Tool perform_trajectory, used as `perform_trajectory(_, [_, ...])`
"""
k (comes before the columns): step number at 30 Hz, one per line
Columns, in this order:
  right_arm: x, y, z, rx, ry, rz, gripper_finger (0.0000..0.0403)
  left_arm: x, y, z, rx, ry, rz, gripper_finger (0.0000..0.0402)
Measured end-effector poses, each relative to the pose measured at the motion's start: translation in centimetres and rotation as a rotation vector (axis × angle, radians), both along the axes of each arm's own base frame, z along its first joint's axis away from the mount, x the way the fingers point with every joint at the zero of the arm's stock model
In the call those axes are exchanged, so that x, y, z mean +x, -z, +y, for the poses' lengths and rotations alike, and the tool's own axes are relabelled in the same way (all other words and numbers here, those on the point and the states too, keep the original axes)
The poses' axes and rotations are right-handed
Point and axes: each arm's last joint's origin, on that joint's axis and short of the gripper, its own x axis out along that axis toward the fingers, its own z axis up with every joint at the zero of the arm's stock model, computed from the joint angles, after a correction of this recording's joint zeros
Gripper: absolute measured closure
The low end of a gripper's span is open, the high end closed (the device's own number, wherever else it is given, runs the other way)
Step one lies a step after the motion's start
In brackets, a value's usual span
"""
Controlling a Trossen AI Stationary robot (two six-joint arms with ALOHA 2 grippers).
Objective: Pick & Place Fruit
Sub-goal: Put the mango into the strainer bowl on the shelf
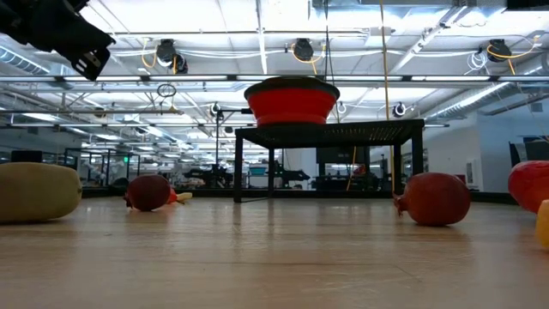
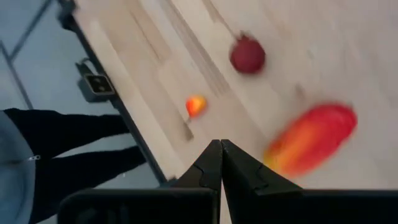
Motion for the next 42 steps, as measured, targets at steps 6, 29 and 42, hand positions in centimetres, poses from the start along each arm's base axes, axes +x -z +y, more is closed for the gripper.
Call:
perform_trajectory(6, [-0.6, 0.5, -0.3, 0.045, 0.129, 0.14, 0.0403, -1.6, -0.2, 0.3, -0.005, -0.002, -0.041, 0.0397])
perform_trajectory(29, [-1.3, 3.0, -0.3, 0.217, 0.364, 0.41, 0.0398, -3.3, -0.3, 0.7, -0.047, -0.01, -0.094, 0.0389])
perform_trajectory(42, [-1.4, 3.5, -0.4, 0.196, 0.326, 0.415, 0.0309, -3.3, -0.3, 0.7, -0.053, -0.011, -0.094, 0.0391])
